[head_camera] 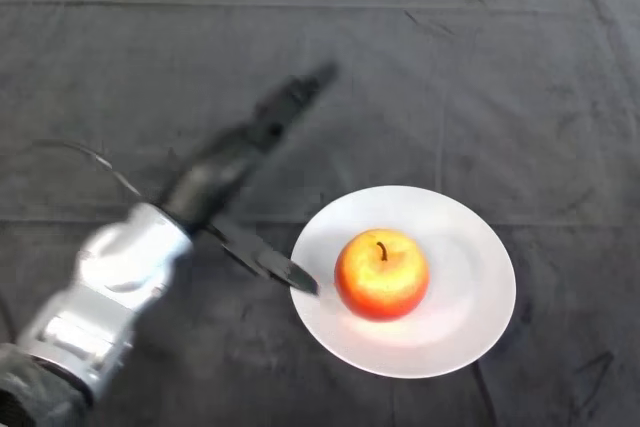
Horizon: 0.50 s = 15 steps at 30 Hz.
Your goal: Move the apple to the plate
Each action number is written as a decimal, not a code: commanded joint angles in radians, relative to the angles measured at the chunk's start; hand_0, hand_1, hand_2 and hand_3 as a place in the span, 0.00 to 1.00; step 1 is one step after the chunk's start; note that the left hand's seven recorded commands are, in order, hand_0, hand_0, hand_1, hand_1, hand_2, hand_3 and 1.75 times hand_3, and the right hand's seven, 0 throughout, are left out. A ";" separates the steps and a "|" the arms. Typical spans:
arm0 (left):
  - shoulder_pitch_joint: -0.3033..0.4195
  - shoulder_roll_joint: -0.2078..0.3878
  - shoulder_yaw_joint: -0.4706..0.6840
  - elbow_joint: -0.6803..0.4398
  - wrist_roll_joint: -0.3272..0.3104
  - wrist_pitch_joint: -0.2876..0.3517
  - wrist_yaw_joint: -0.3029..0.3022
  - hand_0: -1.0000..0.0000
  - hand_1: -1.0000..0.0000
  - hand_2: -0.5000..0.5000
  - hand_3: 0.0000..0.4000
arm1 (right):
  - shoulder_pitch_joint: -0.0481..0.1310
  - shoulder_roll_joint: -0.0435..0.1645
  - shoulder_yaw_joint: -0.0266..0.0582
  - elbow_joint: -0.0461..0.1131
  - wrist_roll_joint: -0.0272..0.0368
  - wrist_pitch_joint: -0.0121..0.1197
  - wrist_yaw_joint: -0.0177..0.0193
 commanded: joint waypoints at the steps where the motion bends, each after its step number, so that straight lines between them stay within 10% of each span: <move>1: 0.007 0.058 0.051 -0.055 -0.039 -0.033 -0.014 1.00 1.00 0.50 0.00 | 0.019 -0.022 -0.0149 -0.011 0.0086 0.010 0.0094; 15: 0.093 0.147 0.321 -0.027 -0.141 -0.129 -0.016 1.00 1.00 0.50 0.00 | 0.020 -0.022 -0.0152 -0.013 0.0089 0.010 0.0096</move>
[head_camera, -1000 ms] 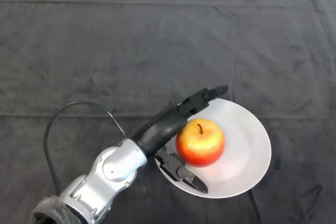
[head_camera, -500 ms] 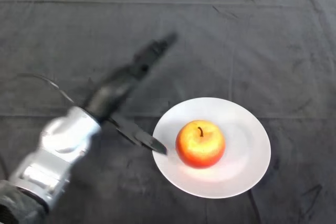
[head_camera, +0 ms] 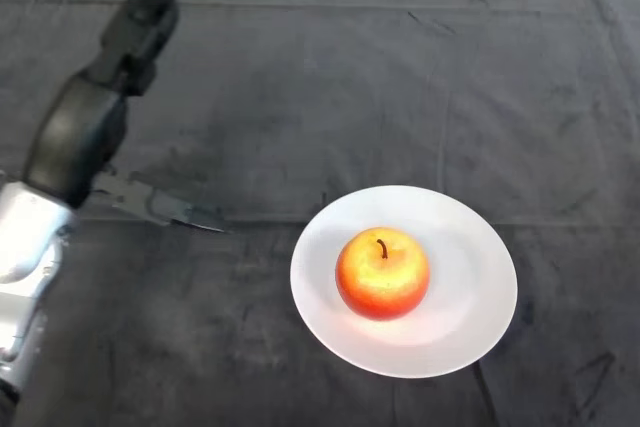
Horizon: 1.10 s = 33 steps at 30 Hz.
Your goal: Move the apple to the plate
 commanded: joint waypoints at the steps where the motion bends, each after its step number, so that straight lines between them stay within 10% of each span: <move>1: 0.037 0.057 0.046 0.016 -0.018 -0.027 -0.002 1.00 1.00 0.50 0.00 | 0.020 -0.022 -0.0153 -0.013 0.0090 0.010 0.0096; 33: 0.078 0.208 0.418 0.476 -0.078 -0.230 -0.091 1.00 1.00 0.50 0.00 | 0.012 -0.021 -0.0136 0.002 0.0069 0.005 0.0083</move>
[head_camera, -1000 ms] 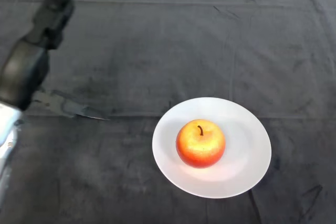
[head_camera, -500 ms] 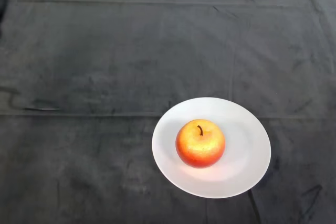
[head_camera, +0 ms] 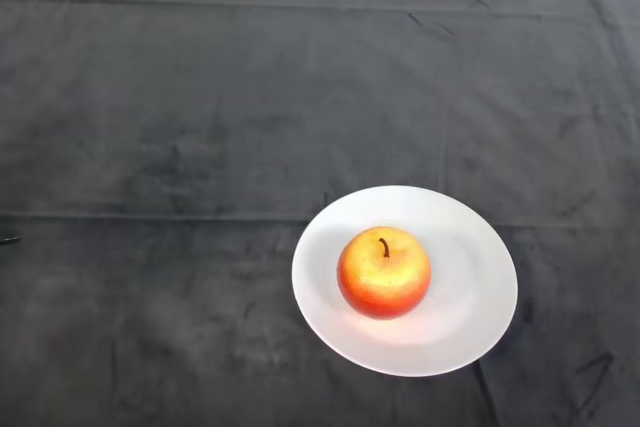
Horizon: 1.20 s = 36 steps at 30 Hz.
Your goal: Move the apple to the plate
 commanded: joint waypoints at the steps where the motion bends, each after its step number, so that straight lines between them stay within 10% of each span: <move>1: 0.006 0.077 0.033 0.045 -0.027 -0.031 -0.008 1.00 1.00 0.50 0.00 | 0.011 -0.021 -0.0137 0.001 0.0068 0.005 0.0082; 36: 0.036 0.162 0.208 0.343 -0.048 -0.040 0.040 1.00 1.00 0.50 0.00 | -0.003 -0.020 -0.0099 0.030 0.0036 -0.008 0.0036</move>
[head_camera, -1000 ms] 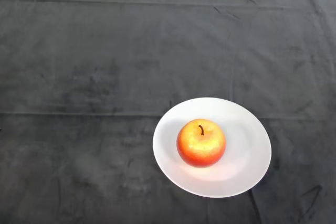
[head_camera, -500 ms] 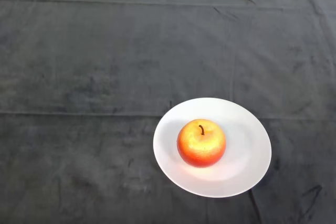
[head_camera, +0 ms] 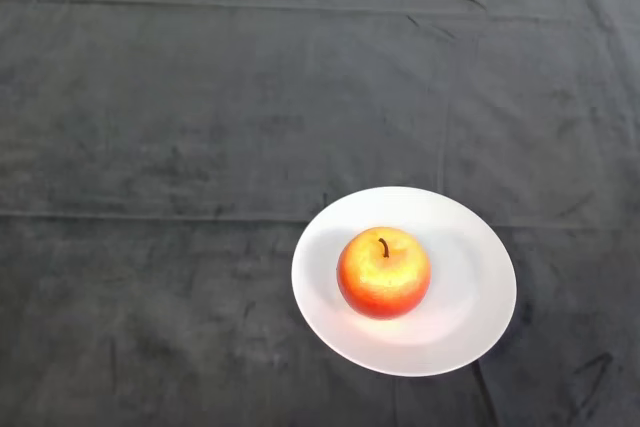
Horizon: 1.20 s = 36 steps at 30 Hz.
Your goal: Move the apple to the plate
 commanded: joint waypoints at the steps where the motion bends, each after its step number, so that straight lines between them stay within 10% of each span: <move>1: -0.004 0.060 0.016 0.037 0.016 0.014 0.013 1.00 1.00 0.50 0.00 | -0.003 -0.020 -0.0102 0.024 0.0039 -0.007 0.0035; 36: -0.009 0.052 0.028 0.044 0.054 -0.002 0.013 1.00 1.00 0.50 0.00 | -0.007 -0.020 -0.0086 0.033 0.0039 -0.012 0.0014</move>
